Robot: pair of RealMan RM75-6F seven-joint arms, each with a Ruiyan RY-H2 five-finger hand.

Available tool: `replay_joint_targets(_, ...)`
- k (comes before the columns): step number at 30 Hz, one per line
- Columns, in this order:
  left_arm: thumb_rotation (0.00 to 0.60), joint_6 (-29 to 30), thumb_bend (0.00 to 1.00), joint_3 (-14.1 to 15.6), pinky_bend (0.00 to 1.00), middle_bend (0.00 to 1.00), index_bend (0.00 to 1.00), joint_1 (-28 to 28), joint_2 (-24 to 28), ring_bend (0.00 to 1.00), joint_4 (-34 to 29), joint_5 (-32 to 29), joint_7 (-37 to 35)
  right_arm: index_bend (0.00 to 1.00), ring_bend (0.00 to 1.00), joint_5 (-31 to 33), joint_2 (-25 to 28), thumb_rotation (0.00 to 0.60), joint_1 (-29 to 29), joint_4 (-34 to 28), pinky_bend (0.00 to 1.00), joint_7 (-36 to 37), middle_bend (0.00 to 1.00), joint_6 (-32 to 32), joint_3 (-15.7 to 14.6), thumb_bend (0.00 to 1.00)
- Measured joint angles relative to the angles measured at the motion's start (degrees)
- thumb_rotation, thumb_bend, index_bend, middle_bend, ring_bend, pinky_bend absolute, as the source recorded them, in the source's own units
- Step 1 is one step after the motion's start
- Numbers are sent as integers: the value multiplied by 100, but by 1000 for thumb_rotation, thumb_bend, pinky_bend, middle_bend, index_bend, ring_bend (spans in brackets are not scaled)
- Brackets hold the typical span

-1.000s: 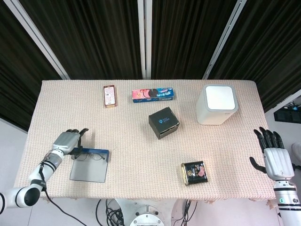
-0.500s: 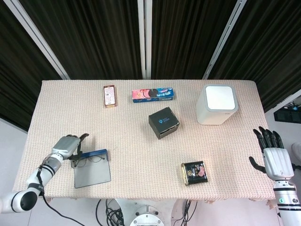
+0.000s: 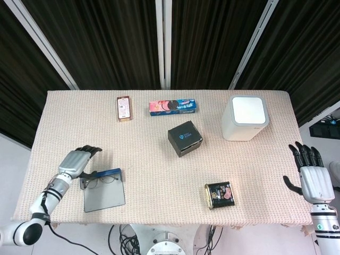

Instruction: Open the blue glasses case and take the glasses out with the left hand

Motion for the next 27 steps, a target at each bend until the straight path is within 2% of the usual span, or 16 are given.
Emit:
replay_joint_targets(9,600,180,301,-30,183,135,225,257,-259,33,-72,202,-204,0,0,45,83,600,37,-84,0,-7,0,-33,56,229)
replay_joint_targets(14,600,283,302,-9,184,222,215,317,-480,33,-14,90,-29,0,0,7,92,600,59,-148,0,-47,0,-37,53,229)
replay_joint_targets(27,600,540,312,-86,184,312,176,560,-899,63,287,306,-185,0,0,56,92,600,53,-139,0,-53,0,-77,27,234)
